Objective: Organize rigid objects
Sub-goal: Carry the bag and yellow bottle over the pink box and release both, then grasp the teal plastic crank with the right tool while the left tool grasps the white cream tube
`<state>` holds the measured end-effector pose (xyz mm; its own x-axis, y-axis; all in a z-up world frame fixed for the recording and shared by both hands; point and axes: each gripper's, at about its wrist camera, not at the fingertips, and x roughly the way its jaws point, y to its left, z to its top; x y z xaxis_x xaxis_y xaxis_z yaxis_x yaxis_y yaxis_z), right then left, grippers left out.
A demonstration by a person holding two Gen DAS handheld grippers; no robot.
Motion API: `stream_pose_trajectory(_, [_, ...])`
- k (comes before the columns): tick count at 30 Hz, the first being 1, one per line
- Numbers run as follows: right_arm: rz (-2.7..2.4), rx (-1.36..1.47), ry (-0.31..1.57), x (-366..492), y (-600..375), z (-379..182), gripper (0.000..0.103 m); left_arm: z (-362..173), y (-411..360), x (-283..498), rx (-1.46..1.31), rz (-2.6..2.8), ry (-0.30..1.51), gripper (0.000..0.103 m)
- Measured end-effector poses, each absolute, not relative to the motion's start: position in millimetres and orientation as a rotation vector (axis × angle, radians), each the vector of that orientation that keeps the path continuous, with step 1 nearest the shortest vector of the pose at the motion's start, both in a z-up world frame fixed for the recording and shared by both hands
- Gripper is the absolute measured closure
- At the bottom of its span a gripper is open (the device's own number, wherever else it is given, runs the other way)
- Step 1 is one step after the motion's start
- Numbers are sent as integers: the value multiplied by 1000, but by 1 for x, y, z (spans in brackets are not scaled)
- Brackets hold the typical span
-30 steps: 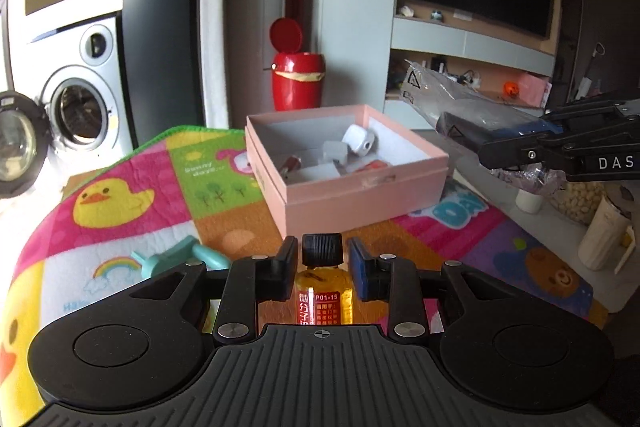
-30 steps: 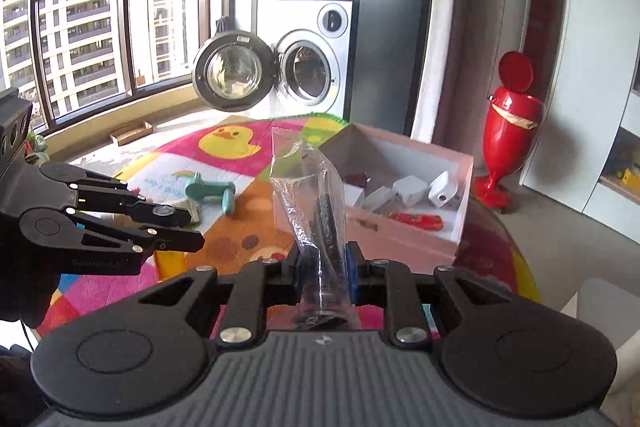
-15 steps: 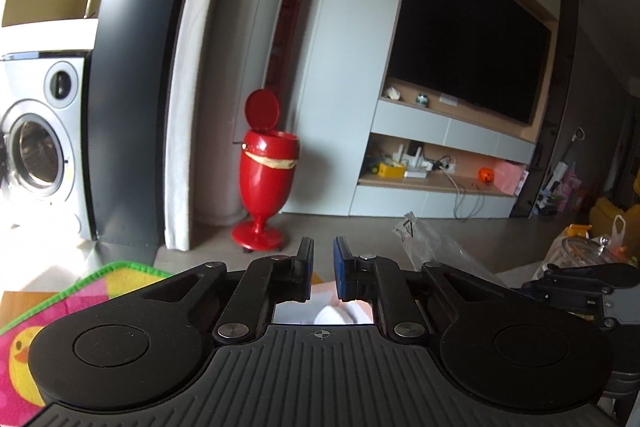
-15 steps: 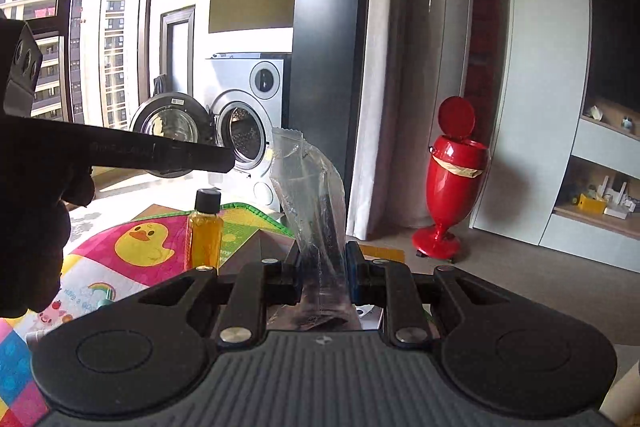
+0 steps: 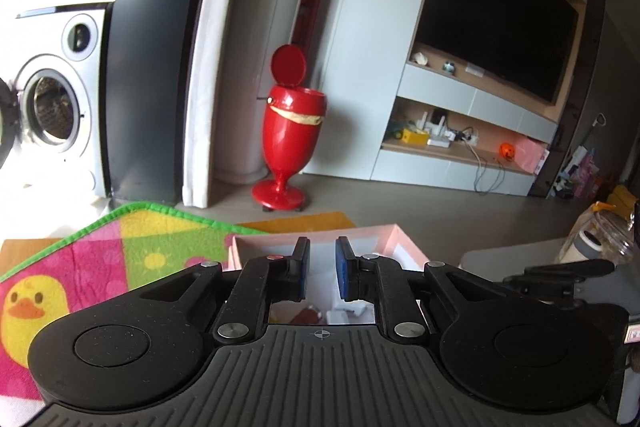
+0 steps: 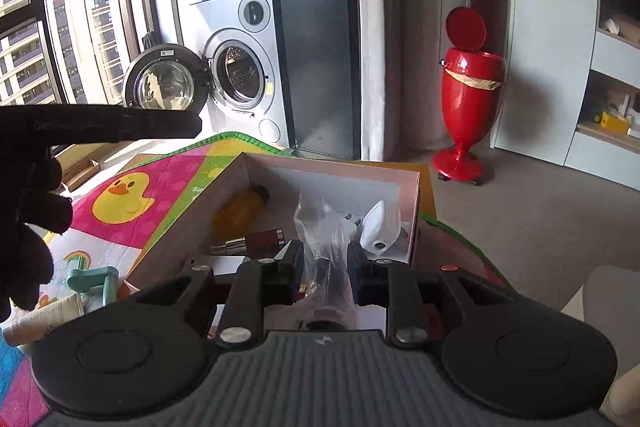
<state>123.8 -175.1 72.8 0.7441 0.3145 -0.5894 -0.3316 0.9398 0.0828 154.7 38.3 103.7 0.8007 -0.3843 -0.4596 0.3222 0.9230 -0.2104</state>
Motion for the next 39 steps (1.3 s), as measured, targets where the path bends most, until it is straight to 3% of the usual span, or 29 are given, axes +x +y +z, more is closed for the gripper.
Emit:
stream_pose_trajectory(4, [347, -69, 587, 106, -167, 76, 50, 86, 85, 113, -113, -252, 566, 85])
stream_pose_trajectory(12, [481, -158, 544, 58, -118, 85, 33, 56, 182, 26, -265, -36, 618, 85])
stream_pose_trajectory(19, [666, -241, 618, 33, -39, 62, 33, 29, 177, -22, -180, -136, 713, 84])
stream_pose_trajectory(21, [721, -237, 643, 35, -15, 59, 32, 24, 166, -32, -118, -179, 713, 73])
stream_pose_trajectory(24, [772, -201, 690, 51, 18, 56, 21, 21, 158, -35, -82, -210, 721, 68])
stream_pose_trajectory(26, [770, -187, 711, 62, 36, 52, 20, 18, 154, -37, -74, -213, 721, 65])
stream_pose_trajectory(36, [678, -273, 794, 96, 81, 17, 21, 6, 151, -35, -81, -210, 728, 66])
stream_pose_trajectory(39, [712, -275, 808, 91, 79, 16, 33, 6, 152, -34, -95, -205, 728, 66])
